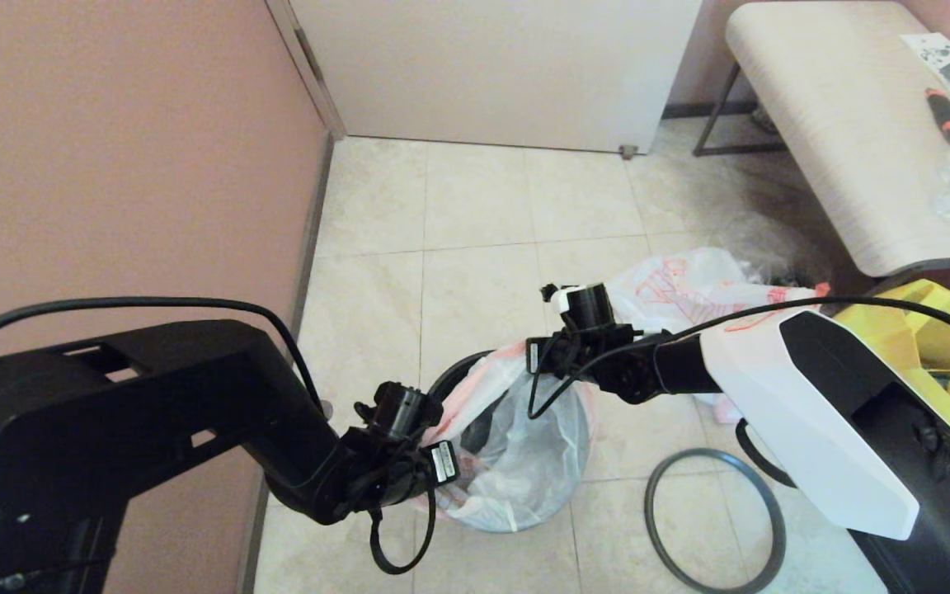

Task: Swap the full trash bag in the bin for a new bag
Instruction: Put the new garbage bag on the trash can

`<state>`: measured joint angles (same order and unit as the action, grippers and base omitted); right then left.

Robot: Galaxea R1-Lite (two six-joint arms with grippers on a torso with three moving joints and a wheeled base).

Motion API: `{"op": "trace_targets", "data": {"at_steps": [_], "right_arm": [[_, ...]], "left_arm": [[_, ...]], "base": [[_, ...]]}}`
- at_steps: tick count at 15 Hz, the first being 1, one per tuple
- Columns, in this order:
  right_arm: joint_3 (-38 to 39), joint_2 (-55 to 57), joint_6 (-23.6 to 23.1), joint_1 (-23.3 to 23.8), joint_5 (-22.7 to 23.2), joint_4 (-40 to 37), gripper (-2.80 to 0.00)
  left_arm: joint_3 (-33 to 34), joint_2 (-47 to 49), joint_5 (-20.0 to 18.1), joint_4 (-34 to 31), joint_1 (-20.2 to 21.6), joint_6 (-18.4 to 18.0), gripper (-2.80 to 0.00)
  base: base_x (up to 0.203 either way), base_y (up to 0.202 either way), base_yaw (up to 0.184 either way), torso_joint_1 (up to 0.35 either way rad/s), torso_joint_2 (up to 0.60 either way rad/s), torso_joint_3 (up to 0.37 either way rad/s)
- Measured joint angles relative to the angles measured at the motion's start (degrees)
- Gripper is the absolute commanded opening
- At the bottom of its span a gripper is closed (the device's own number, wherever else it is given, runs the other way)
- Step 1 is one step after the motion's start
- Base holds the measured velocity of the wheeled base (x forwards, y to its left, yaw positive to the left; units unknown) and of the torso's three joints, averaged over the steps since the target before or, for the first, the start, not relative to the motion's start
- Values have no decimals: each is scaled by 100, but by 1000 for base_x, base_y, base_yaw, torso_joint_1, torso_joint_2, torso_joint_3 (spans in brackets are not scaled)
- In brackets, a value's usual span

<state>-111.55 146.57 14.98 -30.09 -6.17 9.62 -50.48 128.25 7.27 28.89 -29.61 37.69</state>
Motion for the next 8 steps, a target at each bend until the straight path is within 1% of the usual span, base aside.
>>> {"op": "trace_targets", "data": {"at_steps": [2,3,5,7,8], "right_arm": [[-14,-67,-4,-101,11,0,-280],[-21,-109,-4,-133,11,0,-280],[12,-208,-4,-189,17,-15,-280],[70,-296,-8,-201,67,-33,-280],[84,-322,-33,-213,68,-28,-280]], "left_arm": [[76,-19,-44,5,-62,-60,-280],[126,-39,-136,25,-79,-140,-280],[246,-120,-465,29,-93,-214,-280],[400,-208,-776,32,-97,-490,-280],[457,-238,-811,32,-104,-627,-280]], "base": [[0,0,0,0,0,0],[0,0,0,0,0,0],[0,0,0,0,0,0],[0,0,0,0,0,0],[0,0,0,0,0,0]]}}
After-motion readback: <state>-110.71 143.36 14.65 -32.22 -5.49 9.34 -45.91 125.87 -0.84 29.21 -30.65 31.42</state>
